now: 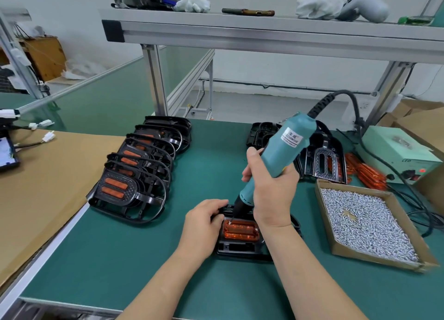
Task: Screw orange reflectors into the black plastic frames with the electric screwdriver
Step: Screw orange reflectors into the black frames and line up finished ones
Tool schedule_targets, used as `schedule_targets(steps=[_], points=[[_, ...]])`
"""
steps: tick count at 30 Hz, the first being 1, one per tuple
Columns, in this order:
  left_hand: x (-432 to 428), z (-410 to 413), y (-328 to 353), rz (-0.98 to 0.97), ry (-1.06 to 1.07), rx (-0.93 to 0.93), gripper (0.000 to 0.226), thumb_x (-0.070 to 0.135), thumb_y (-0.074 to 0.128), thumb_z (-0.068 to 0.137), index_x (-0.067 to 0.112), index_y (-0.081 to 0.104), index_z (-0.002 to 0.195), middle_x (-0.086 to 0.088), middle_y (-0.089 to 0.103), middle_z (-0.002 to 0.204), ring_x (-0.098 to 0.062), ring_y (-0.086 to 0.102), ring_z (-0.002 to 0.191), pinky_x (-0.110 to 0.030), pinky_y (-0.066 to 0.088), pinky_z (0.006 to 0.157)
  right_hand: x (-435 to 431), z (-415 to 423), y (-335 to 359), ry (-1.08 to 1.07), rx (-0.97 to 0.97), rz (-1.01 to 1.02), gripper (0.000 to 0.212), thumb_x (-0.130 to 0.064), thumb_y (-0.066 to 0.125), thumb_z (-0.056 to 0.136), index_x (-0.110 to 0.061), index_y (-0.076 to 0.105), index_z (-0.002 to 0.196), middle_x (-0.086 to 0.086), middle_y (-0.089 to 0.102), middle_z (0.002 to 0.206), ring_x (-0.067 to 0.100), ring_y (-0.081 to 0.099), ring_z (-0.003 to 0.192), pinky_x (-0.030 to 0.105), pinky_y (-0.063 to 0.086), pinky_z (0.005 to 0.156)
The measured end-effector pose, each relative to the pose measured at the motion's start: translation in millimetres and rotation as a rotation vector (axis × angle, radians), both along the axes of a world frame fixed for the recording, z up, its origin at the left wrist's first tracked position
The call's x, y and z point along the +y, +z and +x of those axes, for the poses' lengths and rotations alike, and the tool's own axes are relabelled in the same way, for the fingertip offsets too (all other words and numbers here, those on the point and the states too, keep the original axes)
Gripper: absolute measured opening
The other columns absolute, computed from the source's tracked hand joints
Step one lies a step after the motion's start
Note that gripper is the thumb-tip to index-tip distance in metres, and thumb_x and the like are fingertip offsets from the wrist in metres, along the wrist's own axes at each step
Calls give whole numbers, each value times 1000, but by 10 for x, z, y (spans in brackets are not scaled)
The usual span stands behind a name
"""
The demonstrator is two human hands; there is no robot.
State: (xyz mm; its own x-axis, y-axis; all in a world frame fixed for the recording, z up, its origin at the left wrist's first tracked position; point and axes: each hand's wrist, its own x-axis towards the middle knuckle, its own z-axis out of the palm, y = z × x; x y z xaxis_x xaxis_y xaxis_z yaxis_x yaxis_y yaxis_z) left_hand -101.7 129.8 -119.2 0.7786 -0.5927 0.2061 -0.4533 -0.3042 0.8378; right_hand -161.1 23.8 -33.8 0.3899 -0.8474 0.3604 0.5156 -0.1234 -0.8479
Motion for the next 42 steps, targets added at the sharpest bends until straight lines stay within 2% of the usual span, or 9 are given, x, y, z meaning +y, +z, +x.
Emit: schedule_targets(steps=[5, 16, 23, 27, 35, 42], points=[[20, 1, 10, 25, -35, -30, 41, -7, 59, 88, 16, 73, 120, 5, 69, 117, -12, 61, 112, -29, 44, 104, 43, 6, 0, 23, 29, -29, 18, -15, 72, 85, -11, 59, 73, 6, 55, 54, 16, 51, 47, 24, 47, 53], [24, -4, 9, 41, -40, -43, 40, -6, 58, 89, 15, 72, 121, 5, 68, 119, -12, 59, 115, -28, 42, 105, 51, 17, -38, 36, 23, -9, 18, -15, 72, 85, -13, 59, 73, 4, 56, 55, 15, 52, 48, 26, 48, 53], [19, -13, 21, 54, -49, -82, 39, -6, 57, 88, 14, 72, 118, 5, 68, 117, -12, 59, 113, -26, 42, 103, 88, 39, -37, 48, 20, -3, 24, -12, 73, 83, -26, 62, 67, 3, 54, 55, 16, 49, 47, 24, 46, 52], [10, -19, 12, 85, -46, -115, 38, -6, 56, 88, 12, 72, 118, 4, 67, 118, -15, 57, 113, -28, 41, 102, 87, 44, -50, 46, 10, 15, 27, -9, 72, 82, -27, 63, 65, 2, 52, 54, 14, 46, 45, 21, 44, 51], [-10, -52, 3, 106, -47, -181, 31, -11, 54, 85, 11, 71, 98, 5, 66, 103, -20, 56, 100, -30, 44, 93, 80, 100, -103, 39, 53, 6, 26, -13, 71, 82, -18, 53, 64, 6, 45, 47, 14, 41, 40, 22, 40, 49], [-16, -62, 1, 126, -14, -181, 39, -6, 57, 90, 13, 72, 120, 4, 67, 119, -17, 57, 111, -22, 40, 100, 23, 27, -124, 18, 48, 62, 24, -13, 72, 84, -20, 56, 68, 6, 49, 51, 15, 46, 45, 21, 44, 53]])
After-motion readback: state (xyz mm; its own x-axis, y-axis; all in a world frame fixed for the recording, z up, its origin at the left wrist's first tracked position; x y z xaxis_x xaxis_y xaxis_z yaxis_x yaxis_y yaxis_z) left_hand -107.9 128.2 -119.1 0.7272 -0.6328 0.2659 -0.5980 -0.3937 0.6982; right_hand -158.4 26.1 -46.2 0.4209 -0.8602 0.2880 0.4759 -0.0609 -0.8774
